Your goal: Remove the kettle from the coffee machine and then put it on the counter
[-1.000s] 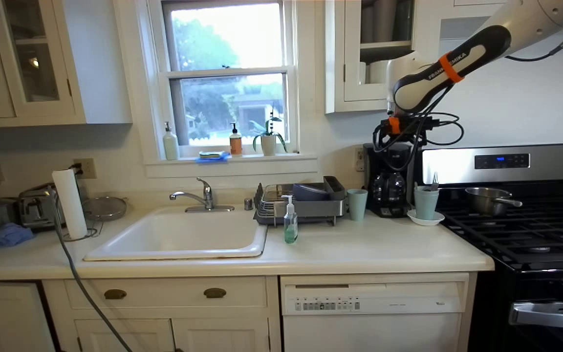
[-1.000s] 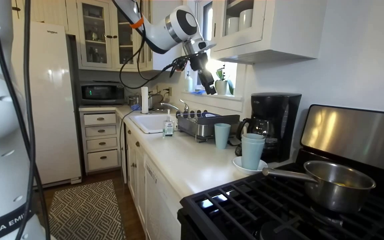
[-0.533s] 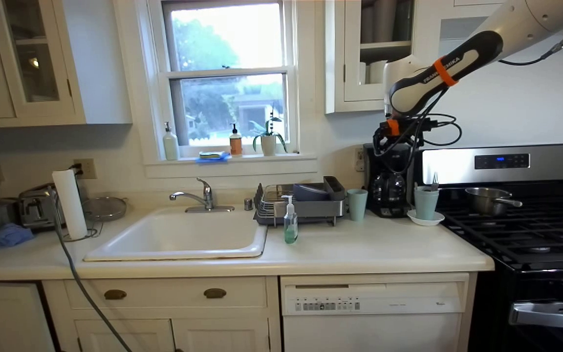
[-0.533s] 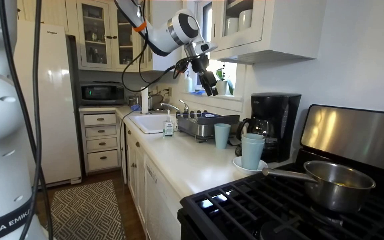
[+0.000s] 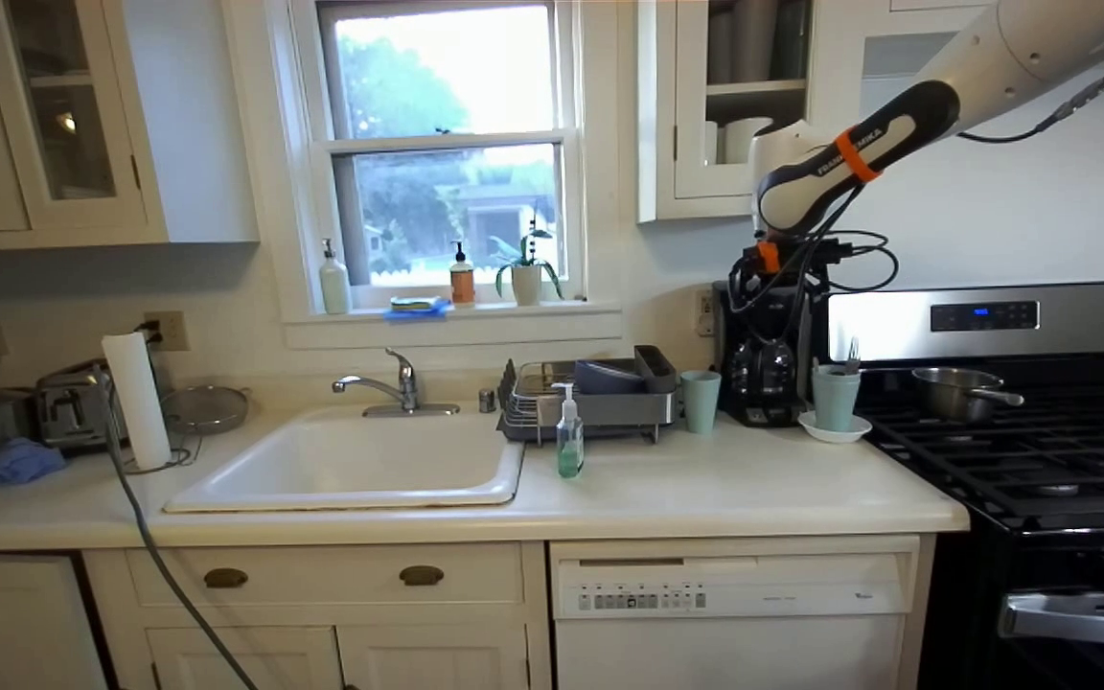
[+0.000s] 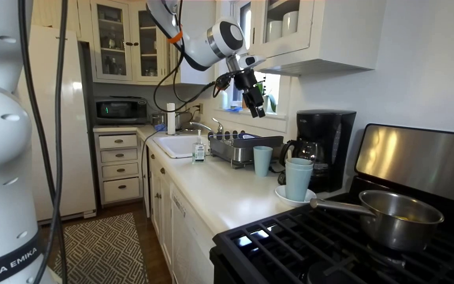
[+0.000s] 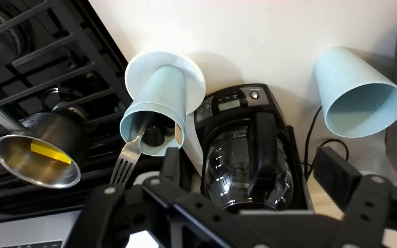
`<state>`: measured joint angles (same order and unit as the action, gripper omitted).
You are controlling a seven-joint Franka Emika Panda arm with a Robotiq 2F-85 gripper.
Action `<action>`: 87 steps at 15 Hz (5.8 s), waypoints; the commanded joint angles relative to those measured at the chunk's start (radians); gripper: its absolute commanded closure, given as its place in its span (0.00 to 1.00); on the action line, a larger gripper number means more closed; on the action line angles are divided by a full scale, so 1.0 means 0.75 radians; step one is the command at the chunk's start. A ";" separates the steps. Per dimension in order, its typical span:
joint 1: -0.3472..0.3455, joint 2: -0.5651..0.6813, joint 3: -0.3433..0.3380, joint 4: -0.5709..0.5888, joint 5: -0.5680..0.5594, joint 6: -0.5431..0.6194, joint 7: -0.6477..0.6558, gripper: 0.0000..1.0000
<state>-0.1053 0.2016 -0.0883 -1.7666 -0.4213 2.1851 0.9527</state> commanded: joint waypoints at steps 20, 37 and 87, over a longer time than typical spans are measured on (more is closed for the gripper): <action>0.023 0.574 -0.186 0.516 0.199 0.194 -0.299 0.00; 0.037 0.678 -0.264 0.534 0.258 0.399 -0.316 0.00; 0.136 0.775 -0.421 0.595 0.191 0.387 -0.015 0.92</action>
<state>-0.0144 0.7820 -0.3893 -1.3061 -0.2605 2.4638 0.9154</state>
